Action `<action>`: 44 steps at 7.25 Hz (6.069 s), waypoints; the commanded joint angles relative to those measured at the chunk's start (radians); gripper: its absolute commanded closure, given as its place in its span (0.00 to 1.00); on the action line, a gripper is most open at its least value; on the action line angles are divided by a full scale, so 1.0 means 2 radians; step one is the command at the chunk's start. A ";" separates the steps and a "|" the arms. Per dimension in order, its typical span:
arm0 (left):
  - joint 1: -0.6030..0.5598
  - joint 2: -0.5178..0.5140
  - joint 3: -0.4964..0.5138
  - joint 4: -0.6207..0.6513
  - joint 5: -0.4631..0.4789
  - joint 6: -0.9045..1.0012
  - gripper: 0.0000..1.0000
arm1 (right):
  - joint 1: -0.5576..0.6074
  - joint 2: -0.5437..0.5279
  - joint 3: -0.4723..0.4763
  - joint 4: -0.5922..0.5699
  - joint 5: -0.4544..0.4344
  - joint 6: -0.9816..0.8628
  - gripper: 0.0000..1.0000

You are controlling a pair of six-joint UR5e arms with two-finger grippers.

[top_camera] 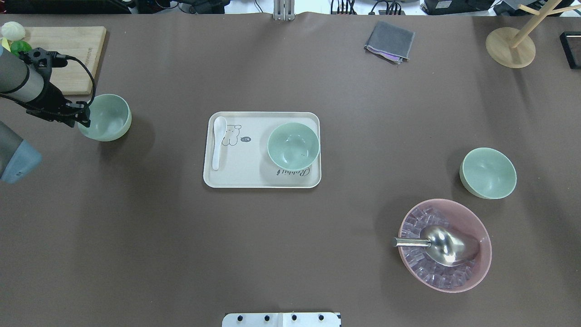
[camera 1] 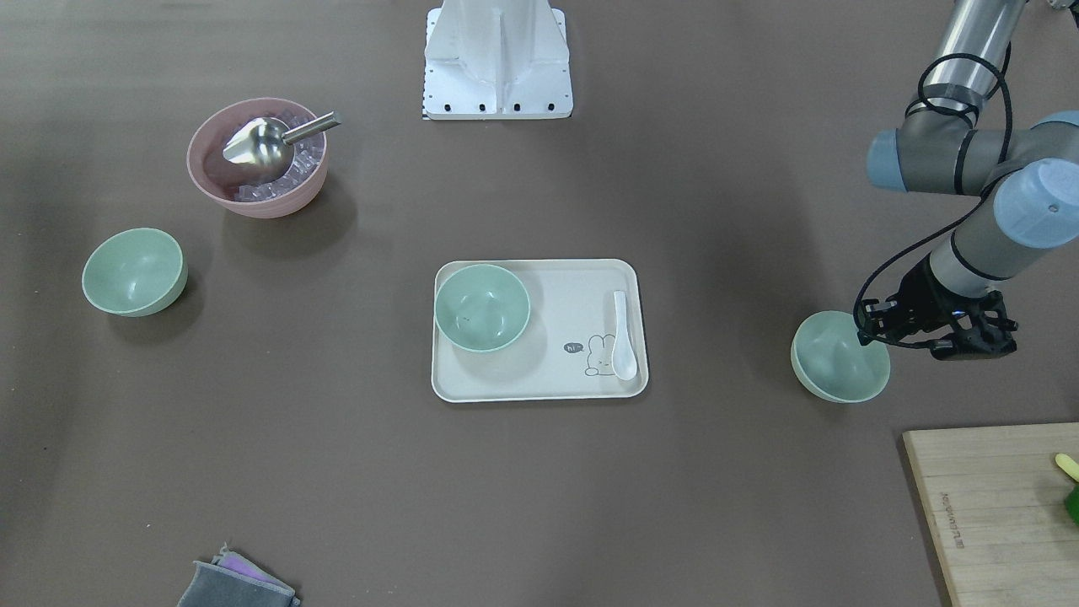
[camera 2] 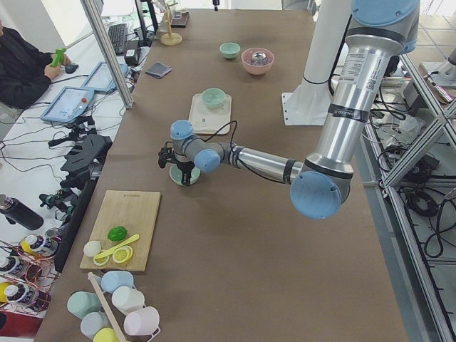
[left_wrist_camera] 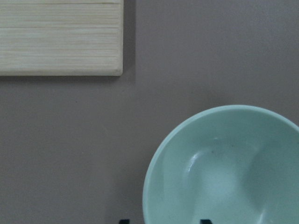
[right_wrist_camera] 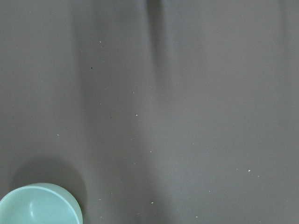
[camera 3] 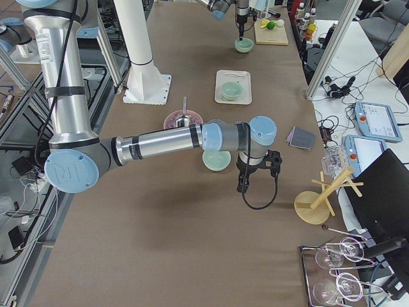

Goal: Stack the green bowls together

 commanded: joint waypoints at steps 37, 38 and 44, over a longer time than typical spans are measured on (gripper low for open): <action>0.002 -0.159 -0.058 0.183 -0.050 -0.128 1.00 | -0.259 -0.104 0.052 0.285 -0.112 0.340 0.39; 0.004 -0.161 -0.058 0.183 -0.050 -0.129 1.00 | -0.259 -0.104 0.051 0.285 -0.111 0.339 0.57; 0.011 -0.166 -0.057 0.183 -0.050 -0.132 1.00 | -0.258 -0.104 0.047 0.285 -0.109 0.339 0.74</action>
